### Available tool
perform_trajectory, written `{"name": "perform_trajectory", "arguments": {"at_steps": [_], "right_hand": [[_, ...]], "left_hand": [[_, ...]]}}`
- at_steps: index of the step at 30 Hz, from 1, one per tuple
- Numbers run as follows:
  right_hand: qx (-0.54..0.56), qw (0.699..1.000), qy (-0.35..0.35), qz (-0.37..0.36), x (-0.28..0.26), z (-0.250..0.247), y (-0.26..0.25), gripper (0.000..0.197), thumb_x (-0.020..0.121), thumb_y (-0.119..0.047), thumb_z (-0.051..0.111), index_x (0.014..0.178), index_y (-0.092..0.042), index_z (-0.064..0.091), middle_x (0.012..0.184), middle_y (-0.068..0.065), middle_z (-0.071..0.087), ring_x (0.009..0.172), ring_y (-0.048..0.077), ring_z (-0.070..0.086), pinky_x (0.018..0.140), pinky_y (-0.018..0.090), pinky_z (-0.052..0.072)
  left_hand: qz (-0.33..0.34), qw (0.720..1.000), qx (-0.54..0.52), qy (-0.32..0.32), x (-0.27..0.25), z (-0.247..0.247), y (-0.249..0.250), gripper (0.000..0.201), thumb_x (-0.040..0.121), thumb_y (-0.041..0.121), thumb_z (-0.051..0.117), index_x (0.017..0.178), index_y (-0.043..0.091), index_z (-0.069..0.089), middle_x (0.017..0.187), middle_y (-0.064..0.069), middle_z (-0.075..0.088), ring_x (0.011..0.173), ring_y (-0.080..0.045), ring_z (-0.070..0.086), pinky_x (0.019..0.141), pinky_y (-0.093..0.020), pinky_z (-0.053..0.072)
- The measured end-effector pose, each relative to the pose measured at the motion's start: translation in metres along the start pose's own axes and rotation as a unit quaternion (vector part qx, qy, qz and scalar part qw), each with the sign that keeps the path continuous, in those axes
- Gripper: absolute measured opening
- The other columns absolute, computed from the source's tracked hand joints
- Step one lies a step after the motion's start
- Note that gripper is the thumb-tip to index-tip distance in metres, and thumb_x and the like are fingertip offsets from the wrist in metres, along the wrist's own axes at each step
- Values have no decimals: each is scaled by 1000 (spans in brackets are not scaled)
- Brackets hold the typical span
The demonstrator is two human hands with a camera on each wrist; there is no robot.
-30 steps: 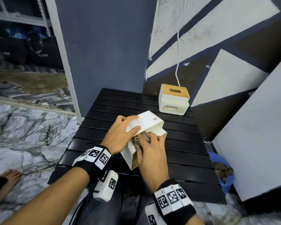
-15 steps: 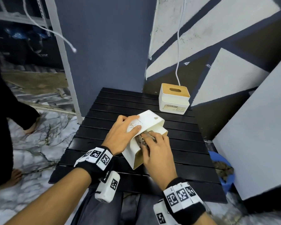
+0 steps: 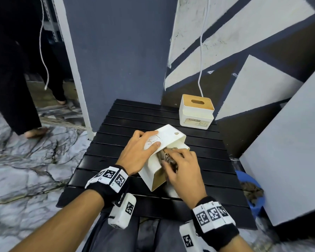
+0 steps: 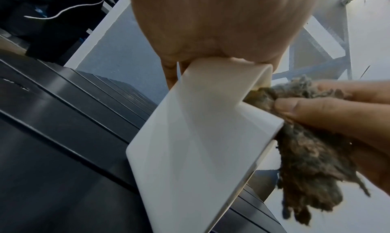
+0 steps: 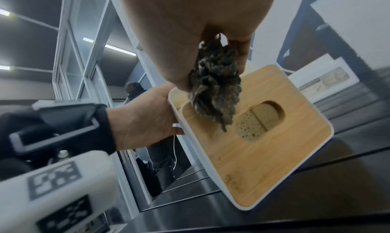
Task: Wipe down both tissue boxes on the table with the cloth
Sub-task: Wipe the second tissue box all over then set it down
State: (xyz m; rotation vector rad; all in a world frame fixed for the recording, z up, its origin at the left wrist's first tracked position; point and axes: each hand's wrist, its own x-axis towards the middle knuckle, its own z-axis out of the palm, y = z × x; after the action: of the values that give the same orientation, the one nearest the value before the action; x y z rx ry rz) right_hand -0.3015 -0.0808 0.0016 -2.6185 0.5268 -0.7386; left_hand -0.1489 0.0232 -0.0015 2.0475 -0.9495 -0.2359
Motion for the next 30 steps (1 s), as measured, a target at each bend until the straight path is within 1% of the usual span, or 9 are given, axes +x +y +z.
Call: {"name": "perform_trajectory", "arguments": {"at_steps": [3, 6, 8, 11, 14, 19, 23, 27, 30], "right_hand": [[-10, 1000, 24, -8, 1, 6, -10, 27, 87, -31, 60, 114, -27, 63, 111, -4, 57, 103, 17, 42, 95, 29, 43], [11, 999, 7, -32, -7, 11, -17, 29, 87, -29, 59, 115, -31, 62, 115, -7, 54, 105, 12, 39, 95, 19, 33], [31, 998, -9, -55, -12, 11, -19, 32, 87, -29, 57, 118, -33, 59, 119, -9, 52, 107, 13, 40, 97, 19, 33], [46, 996, -18, -70, -17, 10, -17, 34, 87, -28, 58, 120, -32, 56, 120, -9, 50, 109, 13, 40, 98, 20, 35], [46, 995, -18, -85, -23, 5, -8, 36, 86, -25, 59, 121, -31, 55, 119, -10, 48, 112, 8, 39, 98, 16, 35], [67, 995, -6, -67, -31, -7, 9, 37, 86, -29, 57, 122, -30, 57, 120, -10, 50, 114, 2, 39, 101, 6, 28], [83, 996, 27, 3, -17, -21, 27, 35, 86, -26, 60, 120, -28, 61, 116, -11, 54, 108, 6, 45, 96, 0, 22], [67, 996, 51, 36, 3, -36, 41, 35, 88, -21, 63, 122, -26, 60, 112, -13, 54, 106, 8, 46, 92, -3, 20], [60, 997, 37, 31, 13, -36, 42, 35, 89, -23, 61, 124, -28, 58, 115, -13, 53, 109, 6, 43, 93, -3, 19]], "left_hand": [[-3, 1000, -13, 7, -2, 1, 0, 46, 95, 56, 48, 139, 44, 45, 119, 9, 39, 111, -14, 49, 96, -44, 47], [-7, 1000, -13, 11, -2, 1, 1, 46, 93, 58, 49, 138, 47, 44, 119, 10, 40, 112, -14, 50, 95, -45, 48], [-9, 1000, -3, 10, -2, 0, 4, 51, 89, 63, 52, 137, 48, 43, 117, 11, 40, 111, -14, 50, 95, -44, 47], [-12, 1000, 11, 1, -5, -3, 9, 67, 78, 73, 59, 137, 49, 41, 114, 14, 39, 107, -12, 50, 91, -38, 47], [-5, 1000, 11, 0, -5, -4, 10, 75, 72, 73, 66, 138, 47, 41, 114, 14, 40, 106, -10, 50, 88, -32, 46], [-10, 1000, 23, 6, -1, -8, 10, 64, 78, 65, 68, 135, 45, 48, 111, 12, 47, 106, -12, 51, 90, -29, 41], [-35, 999, -15, 4, 9, -20, 0, 60, 71, 75, 60, 125, 49, 57, 108, 12, 56, 106, -14, 55, 94, -34, 42], [-85, 990, -112, -21, 12, -25, -15, 34, 87, 56, 63, 116, 40, 69, 115, 19, 67, 113, -6, 59, 89, -19, 40], [-121, 978, -161, -56, 16, -21, -29, 37, 80, 65, 61, 108, 43, 73, 114, 19, 71, 114, -5, 62, 105, -30, 42]]}}
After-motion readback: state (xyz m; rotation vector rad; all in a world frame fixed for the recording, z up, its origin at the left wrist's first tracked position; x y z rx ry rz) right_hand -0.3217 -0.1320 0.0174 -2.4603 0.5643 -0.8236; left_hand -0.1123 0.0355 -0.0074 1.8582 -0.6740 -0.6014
